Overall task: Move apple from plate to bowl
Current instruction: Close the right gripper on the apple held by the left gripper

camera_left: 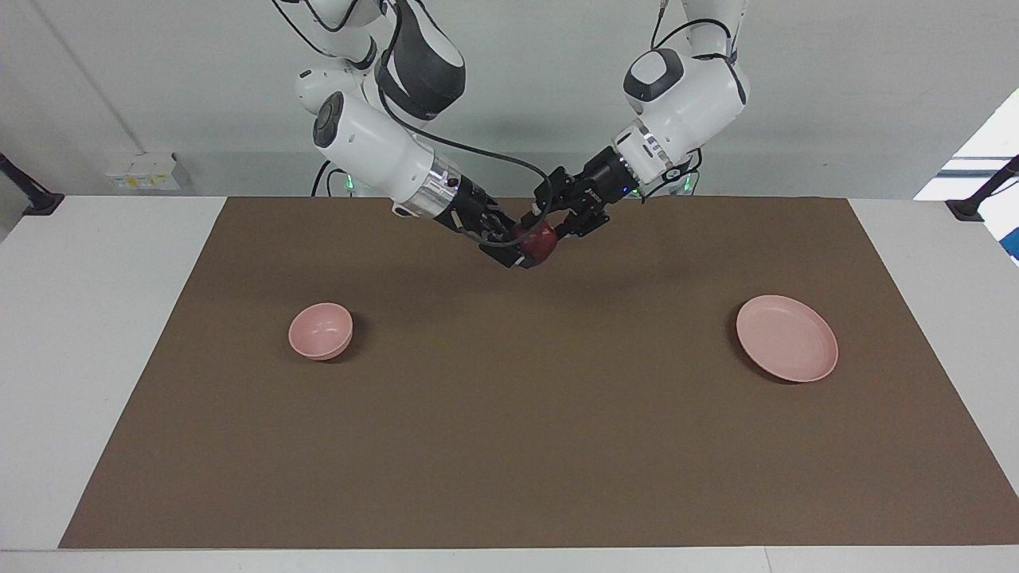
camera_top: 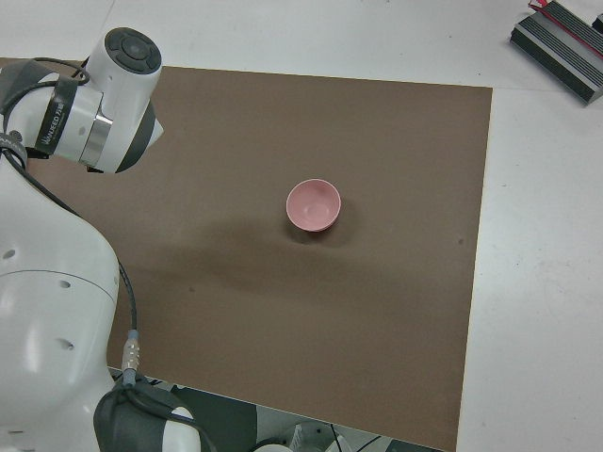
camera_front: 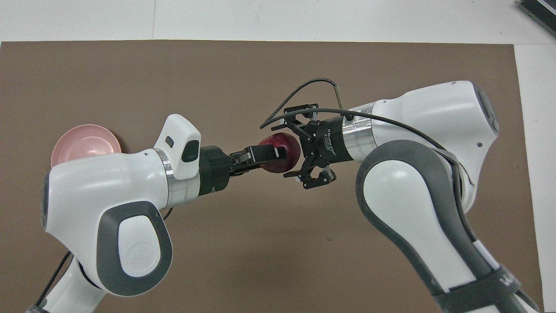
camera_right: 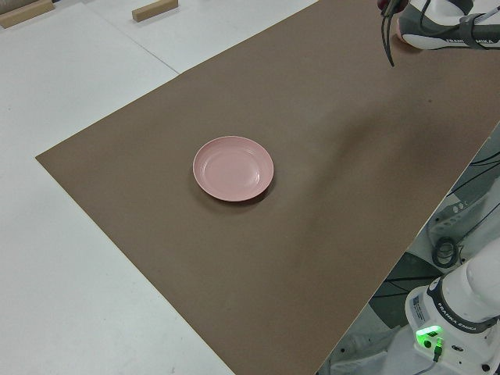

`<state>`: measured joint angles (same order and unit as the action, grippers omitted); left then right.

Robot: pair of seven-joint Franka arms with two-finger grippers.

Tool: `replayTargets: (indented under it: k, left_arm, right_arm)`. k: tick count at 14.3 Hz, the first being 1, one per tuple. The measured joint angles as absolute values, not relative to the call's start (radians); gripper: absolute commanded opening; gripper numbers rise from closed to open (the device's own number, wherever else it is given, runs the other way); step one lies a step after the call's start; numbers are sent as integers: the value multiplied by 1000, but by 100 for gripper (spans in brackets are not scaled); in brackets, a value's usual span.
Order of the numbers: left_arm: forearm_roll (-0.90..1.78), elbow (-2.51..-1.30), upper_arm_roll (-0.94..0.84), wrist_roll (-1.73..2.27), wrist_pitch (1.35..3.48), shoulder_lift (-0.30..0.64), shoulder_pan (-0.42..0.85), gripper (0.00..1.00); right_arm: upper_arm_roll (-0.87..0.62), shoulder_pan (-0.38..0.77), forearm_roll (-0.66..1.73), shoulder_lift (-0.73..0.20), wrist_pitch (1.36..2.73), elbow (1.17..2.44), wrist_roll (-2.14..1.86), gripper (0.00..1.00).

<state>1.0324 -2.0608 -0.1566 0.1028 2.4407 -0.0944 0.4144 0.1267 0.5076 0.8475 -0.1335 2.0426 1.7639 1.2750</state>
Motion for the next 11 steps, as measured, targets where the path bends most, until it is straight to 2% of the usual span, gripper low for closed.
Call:
replayTargets:
  k: [6,7,9,10,11]
  left_arm:
    - [1032,-2061,-157,104,2441,-94,414,0]
    - [1032,-2061,-157,104,2441,-94,414,0]
    - [1032,-2061,-157,105,2440,-94,414,0]
    - [1032,-2062,-156,105,2440,-94,414,0]
    - [1032,-2062,-156,104,2440,-94,414,0]
  right_arm:
    - [127,509,848,-142,2043,1765,1275,100]
    - [127,510,848,-142,2043,1765,1275,76]
    - [127,513,848,-143,2042,1765,1275,8]
    - [127,513,848,-142,2042,1765,1275,0]
    - [128,514,848,-142,2041,1765,1275,0]
